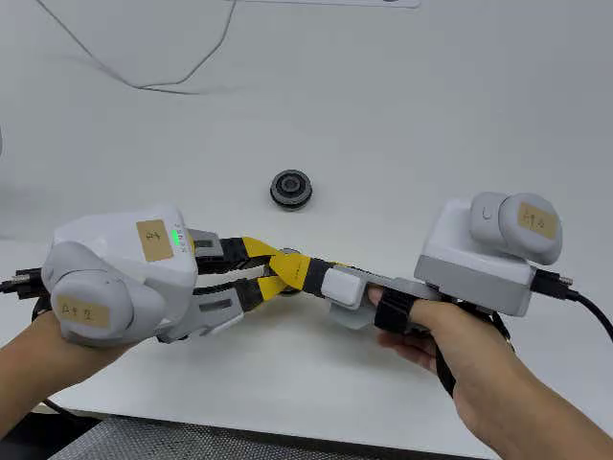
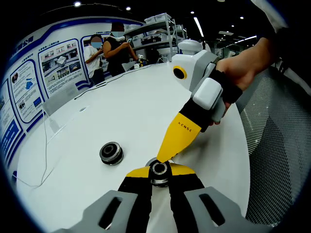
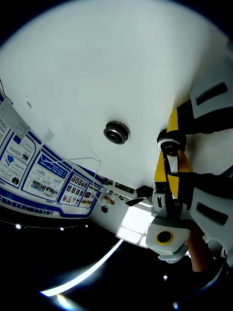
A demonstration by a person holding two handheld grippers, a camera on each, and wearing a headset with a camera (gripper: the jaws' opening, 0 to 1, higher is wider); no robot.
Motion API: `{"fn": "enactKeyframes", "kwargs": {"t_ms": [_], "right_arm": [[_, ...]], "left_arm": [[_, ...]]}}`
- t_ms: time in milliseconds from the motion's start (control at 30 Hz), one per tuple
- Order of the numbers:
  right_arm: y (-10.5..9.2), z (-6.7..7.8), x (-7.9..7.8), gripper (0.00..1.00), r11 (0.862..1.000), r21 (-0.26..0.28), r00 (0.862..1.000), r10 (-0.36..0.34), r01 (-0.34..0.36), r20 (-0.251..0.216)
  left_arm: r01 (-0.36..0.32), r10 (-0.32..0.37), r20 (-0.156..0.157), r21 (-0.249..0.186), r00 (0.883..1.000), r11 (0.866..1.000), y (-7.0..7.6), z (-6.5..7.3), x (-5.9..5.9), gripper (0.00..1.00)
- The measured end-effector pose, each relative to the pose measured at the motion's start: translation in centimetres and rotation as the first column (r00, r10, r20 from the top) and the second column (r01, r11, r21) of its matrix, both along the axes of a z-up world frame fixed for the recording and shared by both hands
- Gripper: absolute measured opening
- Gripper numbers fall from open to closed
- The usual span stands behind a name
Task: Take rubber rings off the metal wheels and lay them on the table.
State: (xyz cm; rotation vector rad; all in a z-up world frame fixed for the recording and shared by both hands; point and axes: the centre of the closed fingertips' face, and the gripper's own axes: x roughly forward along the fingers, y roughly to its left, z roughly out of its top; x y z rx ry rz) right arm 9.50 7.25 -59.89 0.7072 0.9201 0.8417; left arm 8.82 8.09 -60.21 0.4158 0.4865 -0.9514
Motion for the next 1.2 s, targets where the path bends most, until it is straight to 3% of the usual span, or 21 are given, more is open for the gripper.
{"fn": "enactKeyframes", "kwargs": {"t_ms": [300,767,1200], "right_arm": [[-0.6,0.2,0.0,0.26,1.0,0.006,1.0,0.005,-0.005,0.004],[-1.2,-1.3,0.2,0.05,0.997,-0.079,1.0,0.005,-0.005,0.011],[-1.1,-1.1,0.2,0.01,0.993,-0.119,1.0,0.021,-0.021,0.004]], "left_arm": [[-0.004,0.004,-0.002,-0.002,1.0,1.0,-0.1,0.2,0.0,0.13],[-0.002,0.002,-0.002,0.0,1.0,1.0,-0.2,0.3,-0.1,0.13],[-0.006,0.006,-0.001,0.004,1.0,1.0,0.0,0.0,0.0,0.13]]}}
